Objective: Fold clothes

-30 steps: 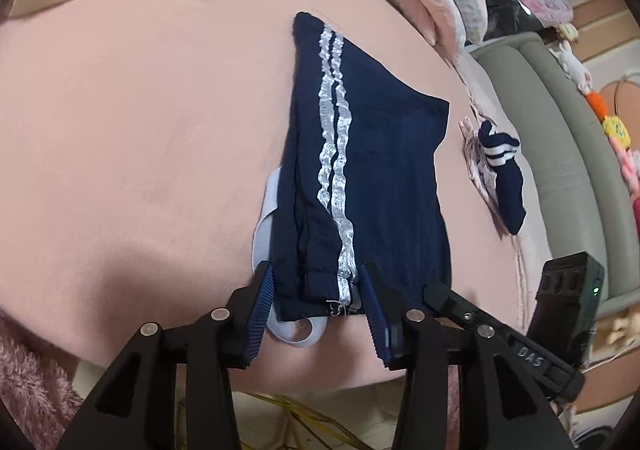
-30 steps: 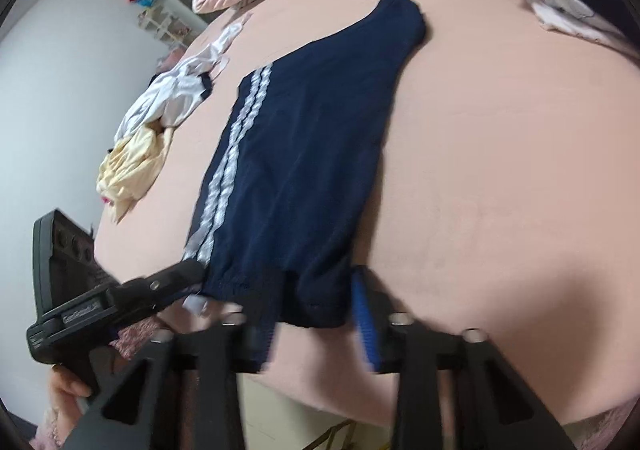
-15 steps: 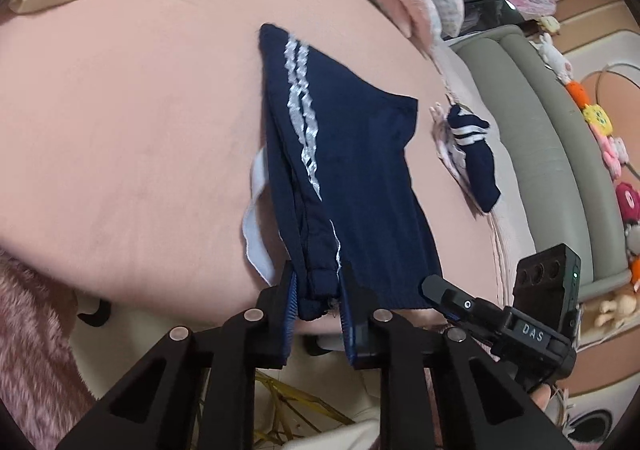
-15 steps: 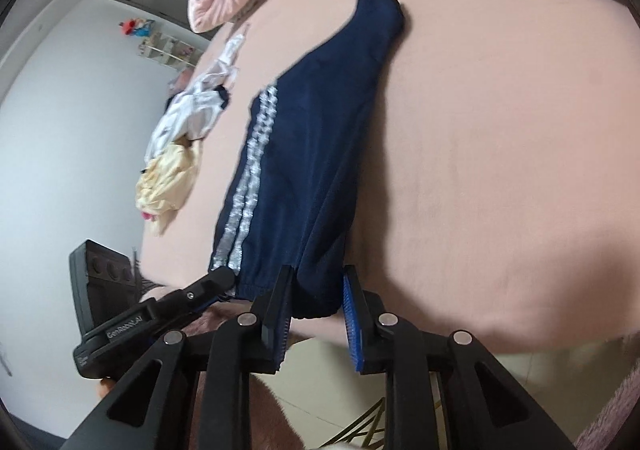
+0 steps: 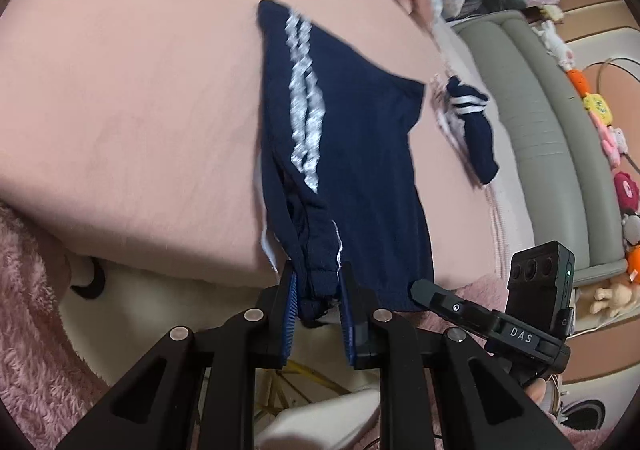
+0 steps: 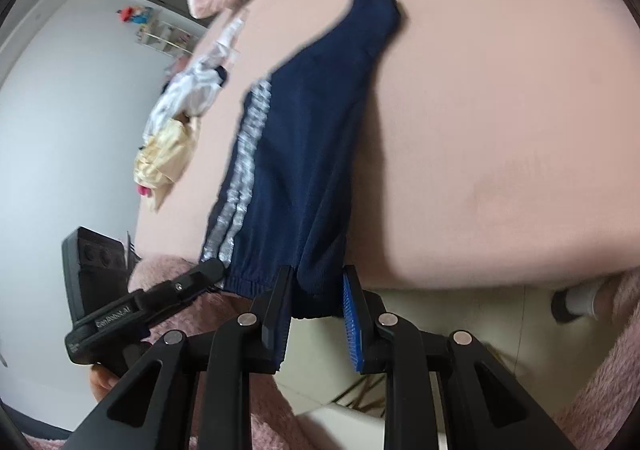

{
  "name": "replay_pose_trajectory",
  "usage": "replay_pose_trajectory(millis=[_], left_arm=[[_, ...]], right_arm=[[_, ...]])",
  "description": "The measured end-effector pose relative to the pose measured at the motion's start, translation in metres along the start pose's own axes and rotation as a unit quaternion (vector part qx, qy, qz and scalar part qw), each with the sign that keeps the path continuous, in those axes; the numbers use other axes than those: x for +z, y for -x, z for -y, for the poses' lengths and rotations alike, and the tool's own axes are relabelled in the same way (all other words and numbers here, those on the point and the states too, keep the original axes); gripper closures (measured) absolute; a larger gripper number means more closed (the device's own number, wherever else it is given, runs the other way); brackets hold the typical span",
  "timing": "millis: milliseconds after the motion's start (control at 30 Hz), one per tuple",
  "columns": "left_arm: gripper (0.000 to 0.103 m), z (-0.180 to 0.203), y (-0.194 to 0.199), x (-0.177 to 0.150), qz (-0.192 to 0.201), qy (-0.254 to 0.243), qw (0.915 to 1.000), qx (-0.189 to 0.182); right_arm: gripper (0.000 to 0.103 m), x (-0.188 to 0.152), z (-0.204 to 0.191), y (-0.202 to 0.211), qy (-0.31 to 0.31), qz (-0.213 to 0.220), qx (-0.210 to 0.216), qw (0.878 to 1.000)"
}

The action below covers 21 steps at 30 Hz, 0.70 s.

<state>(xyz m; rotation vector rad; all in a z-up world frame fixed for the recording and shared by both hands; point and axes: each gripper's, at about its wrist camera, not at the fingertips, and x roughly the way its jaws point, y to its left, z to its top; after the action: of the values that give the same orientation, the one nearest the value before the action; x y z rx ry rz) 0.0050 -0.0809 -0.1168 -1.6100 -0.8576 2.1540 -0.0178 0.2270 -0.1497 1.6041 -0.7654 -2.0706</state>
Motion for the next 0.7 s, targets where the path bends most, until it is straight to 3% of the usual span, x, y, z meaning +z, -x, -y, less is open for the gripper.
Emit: replay_pose_trajectory(millis=[100,367,433,700], left_arm=[[0.086,-0.003,0.006,0.0,0.009,0.01,0.9996,-0.023],[0.086,0.011,0.032,0.02,0.035,-0.005,0.9979,-0.054],[0.086,0.02,0.033,0.035,0.039,-0.019,0.9972,-0.061],[0.086,0.015,0.011,0.106,0.033,0.027,0.995,-0.09]], right_arm=[[0.081,-0.001,0.005,-0.006,-0.005,-0.009,-0.004,1.0],[0.081,0.02,-0.022,0.026,0.03,0.05,0.053,0.997],[0.081,0.032,-0.028,0.029,0.038,0.055,0.055,0.996],[0.081,0.099,-0.031,0.017,0.022,0.063,0.057,0.996]])
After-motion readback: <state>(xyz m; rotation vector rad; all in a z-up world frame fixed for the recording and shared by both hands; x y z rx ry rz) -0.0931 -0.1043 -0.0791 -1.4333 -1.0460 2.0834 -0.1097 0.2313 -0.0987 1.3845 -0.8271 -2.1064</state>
